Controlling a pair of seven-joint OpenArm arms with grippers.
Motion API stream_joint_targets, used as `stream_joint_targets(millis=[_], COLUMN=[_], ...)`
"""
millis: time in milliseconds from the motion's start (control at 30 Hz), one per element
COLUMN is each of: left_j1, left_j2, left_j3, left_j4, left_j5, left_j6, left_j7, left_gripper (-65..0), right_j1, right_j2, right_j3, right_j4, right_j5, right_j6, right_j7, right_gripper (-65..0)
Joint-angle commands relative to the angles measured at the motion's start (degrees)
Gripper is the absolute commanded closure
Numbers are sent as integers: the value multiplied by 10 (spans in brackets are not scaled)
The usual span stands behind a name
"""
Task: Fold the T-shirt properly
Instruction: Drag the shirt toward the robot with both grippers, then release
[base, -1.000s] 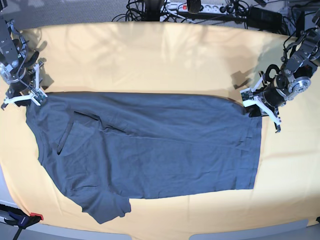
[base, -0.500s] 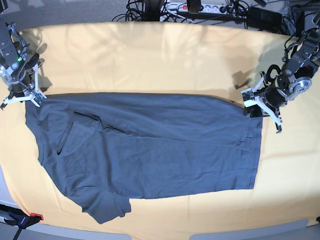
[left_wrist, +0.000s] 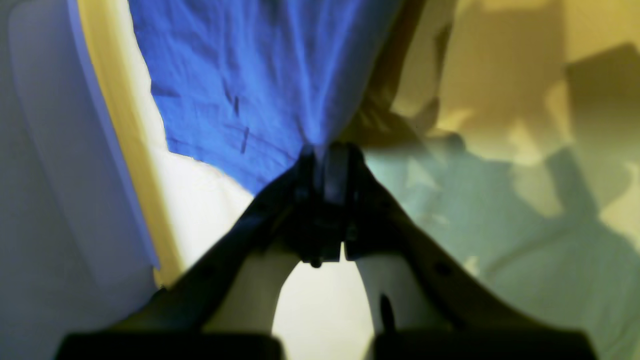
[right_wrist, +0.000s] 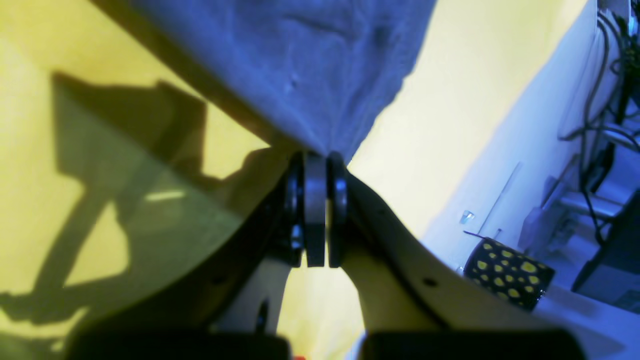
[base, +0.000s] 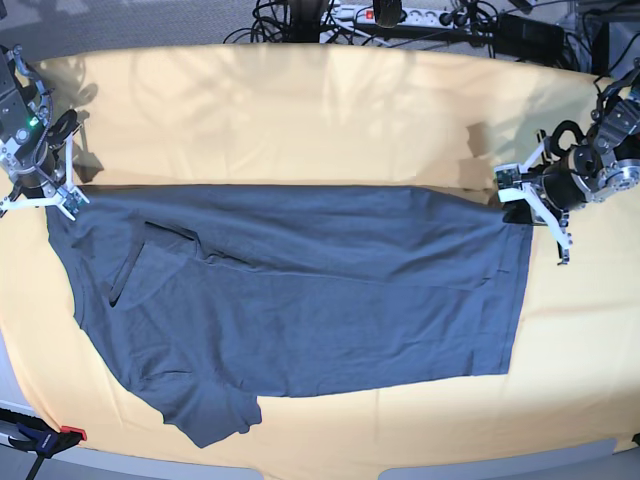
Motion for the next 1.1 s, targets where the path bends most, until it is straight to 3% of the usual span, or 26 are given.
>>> stream_joint_targets(millis=[0,267,400,533,667,800,967,1067], left_j1=[-10,-10,-10,-10,-10,-10,-10,-10], left_j2=[-20,-53,-56,-56,-57,-58,-96,-123], left_j3=[-7,-7,-7,-7,-7,-7,-7,-7], left_j4=[13,34,34,34,36,50,84,94], left_j5=[-10,-48,-54,-54,-69,-72,-120,-125], left_j6=[6,-37,-62,-74,-90,-145,-181,-181], left_j7=[-4,-4,-4,-6,-6,-7,-6,-6], left_gripper=[0,0,0,0,0,0,0,0], right_j1=[6,-11,-49,-85,-135,-183,-235,-258], right_j2=[21,42,43,48,74,104,120,119], right_j3=[7,7,7,7,7,7,7,7], right_j4=[16,30,33,49,93,146,185,191], right_j5=[3,31,31,30,29,24,-6,-8], right_j6=[-1,36,36,15,-11,-32,-44,-45], right_j7=[-7,-32,-38,-52,-62,-87,-96,-98], right_gripper=[0,0,0,0,0,0,0,0])
